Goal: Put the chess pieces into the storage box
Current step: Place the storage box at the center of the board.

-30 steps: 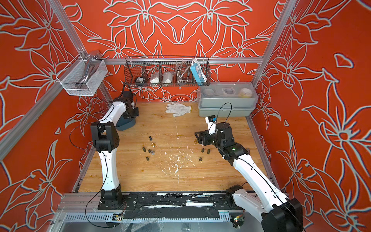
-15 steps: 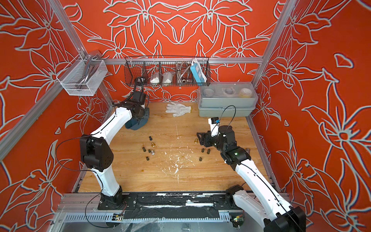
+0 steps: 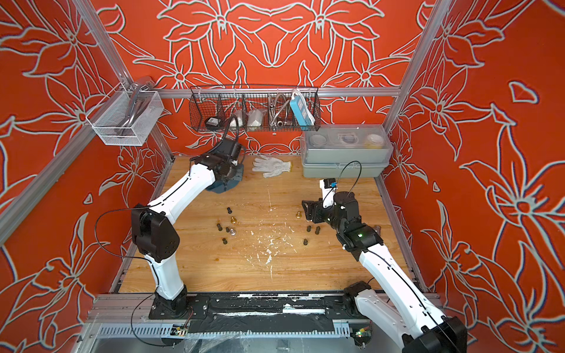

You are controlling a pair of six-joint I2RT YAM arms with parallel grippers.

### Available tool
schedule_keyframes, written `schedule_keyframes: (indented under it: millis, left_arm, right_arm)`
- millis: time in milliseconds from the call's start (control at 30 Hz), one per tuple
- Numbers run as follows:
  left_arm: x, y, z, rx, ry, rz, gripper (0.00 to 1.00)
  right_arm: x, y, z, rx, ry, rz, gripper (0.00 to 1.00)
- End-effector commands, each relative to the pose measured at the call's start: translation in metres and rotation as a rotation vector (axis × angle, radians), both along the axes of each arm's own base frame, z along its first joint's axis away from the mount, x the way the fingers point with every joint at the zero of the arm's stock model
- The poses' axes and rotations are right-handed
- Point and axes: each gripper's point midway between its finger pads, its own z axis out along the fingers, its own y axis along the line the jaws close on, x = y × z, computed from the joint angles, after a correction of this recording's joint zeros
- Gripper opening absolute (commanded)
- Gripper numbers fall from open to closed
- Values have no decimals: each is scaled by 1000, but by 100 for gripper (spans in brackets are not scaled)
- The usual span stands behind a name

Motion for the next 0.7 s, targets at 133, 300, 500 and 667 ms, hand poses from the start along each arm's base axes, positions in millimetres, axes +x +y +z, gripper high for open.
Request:
schedule_keyframes:
  millis: [133, 300, 500, 667]
  left_arm:
    - [-52, -67, 24, -32, 3, -97, 0]
    - [-96, -119, 7, -78, 64, -179, 0]
    - [-125, -153, -11, -115, 123, -228, 0]
    - [-135, -152, -35, -104, 175, -191, 0]
  right_arm:
    - [-5, -10, 0, -3, -9, -51, 78]
    - [-11, -21, 2, -15, -18, -92, 78]
    - [-16, -30, -1, -43, -2, -125, 78]
    - [-17, -29, -8, -51, 36, -118, 78]
